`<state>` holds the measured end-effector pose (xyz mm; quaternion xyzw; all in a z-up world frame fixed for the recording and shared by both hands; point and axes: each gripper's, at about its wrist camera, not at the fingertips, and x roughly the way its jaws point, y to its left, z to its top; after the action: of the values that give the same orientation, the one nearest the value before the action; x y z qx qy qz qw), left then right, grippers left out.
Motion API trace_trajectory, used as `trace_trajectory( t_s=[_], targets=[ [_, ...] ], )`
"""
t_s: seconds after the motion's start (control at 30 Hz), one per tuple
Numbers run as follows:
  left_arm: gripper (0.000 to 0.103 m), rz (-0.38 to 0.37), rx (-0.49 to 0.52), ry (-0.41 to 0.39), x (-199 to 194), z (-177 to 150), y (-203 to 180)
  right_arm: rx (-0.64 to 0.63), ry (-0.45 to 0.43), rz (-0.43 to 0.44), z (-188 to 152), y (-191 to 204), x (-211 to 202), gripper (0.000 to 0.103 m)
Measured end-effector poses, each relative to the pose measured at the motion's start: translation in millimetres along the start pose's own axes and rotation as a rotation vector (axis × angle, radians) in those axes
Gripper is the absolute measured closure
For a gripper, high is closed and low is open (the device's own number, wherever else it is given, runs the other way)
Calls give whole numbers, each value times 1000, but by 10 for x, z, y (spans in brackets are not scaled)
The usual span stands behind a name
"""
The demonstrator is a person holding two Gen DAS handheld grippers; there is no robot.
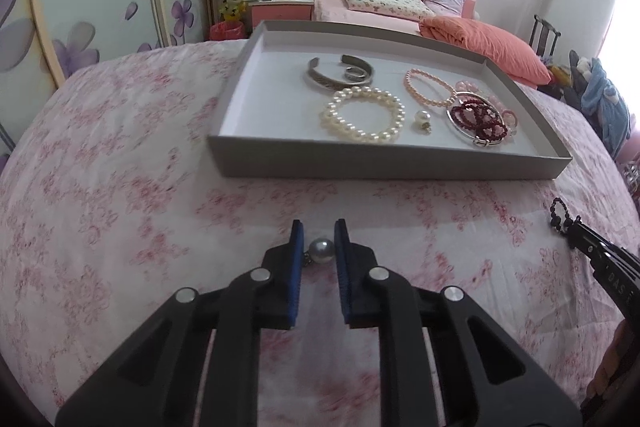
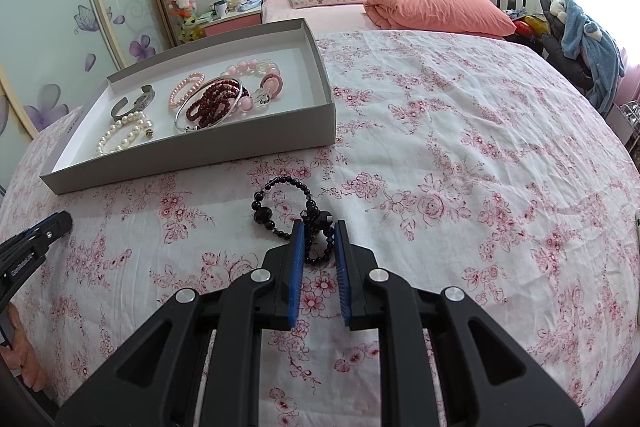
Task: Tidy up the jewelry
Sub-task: 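Close the left gripper on the pearl earring while the right gripper holds the black bracelet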
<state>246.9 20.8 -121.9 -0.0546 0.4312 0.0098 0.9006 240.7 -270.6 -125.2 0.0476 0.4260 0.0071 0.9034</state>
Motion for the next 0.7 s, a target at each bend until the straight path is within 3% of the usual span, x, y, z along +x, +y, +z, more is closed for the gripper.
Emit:
trace_trajectory(
  t_s=[0.3, 0.7],
  targets=[
    [87, 35, -21, -5, -135, -94, 263, 3, 0, 5, -5, -7, -6, 87],
    [86, 46, -19, -2, -135, -104, 266, -6, -1, -6, -7, 2, -16, 87]
  ],
)
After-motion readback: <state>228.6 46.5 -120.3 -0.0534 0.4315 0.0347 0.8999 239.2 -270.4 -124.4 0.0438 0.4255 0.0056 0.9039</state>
